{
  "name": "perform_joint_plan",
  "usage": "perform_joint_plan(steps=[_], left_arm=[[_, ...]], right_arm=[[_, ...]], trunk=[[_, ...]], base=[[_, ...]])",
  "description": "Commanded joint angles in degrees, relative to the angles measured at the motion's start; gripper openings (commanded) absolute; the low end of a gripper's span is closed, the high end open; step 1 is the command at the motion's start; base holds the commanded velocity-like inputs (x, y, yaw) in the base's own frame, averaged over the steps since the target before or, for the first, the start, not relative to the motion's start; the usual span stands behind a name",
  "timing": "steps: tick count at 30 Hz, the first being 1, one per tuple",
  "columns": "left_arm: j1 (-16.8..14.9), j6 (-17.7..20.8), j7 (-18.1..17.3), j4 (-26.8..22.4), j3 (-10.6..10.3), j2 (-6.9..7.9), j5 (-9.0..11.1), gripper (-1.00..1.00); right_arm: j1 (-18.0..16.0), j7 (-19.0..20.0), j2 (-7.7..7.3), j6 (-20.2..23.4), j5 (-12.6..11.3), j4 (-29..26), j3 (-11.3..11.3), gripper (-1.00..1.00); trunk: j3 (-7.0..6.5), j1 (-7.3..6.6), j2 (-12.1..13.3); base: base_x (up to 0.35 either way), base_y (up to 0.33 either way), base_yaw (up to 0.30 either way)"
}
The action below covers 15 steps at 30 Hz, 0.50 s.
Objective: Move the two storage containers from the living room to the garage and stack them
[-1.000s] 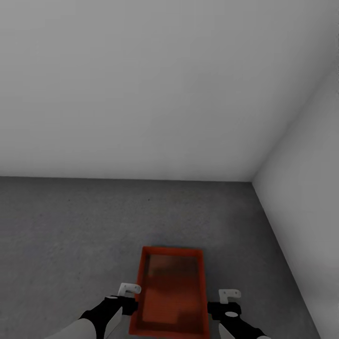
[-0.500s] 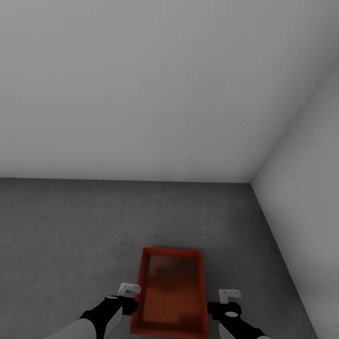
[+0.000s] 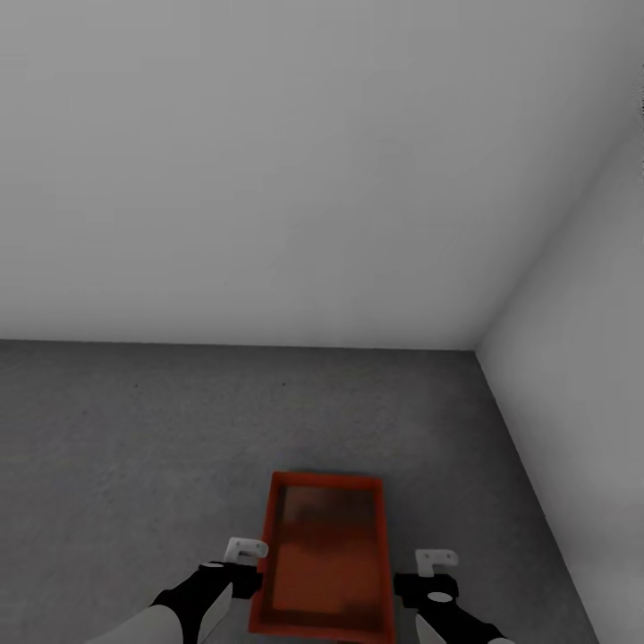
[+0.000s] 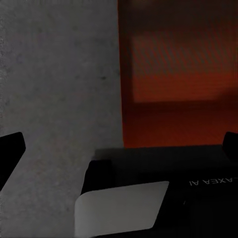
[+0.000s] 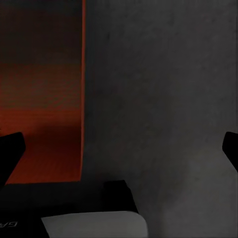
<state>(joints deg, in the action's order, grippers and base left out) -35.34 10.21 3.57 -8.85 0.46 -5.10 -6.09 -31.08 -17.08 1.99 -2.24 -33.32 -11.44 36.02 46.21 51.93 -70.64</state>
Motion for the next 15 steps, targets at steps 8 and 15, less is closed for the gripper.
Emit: perform_joint_plan(steps=[8,15], left_arm=[[0.0,0.3,0.1,-0.1,0.1,-0.02,-0.6,1.0],[0.0,0.3,0.1,-0.1,0.1,-0.01,-0.6,1.0]], right_arm=[[0.0,-0.2,-0.03,-0.3,-0.6,0.0,0.5,1.0],[0.0,-0.2,-0.01,-0.3,-0.6,0.0,0.5,1.0]], trunk=[[-1.98,-1.76,3.2],[-3.85,-3.3,6.0]], base=[[0.0,0.0,0.0],[0.0,0.0,0.0]])
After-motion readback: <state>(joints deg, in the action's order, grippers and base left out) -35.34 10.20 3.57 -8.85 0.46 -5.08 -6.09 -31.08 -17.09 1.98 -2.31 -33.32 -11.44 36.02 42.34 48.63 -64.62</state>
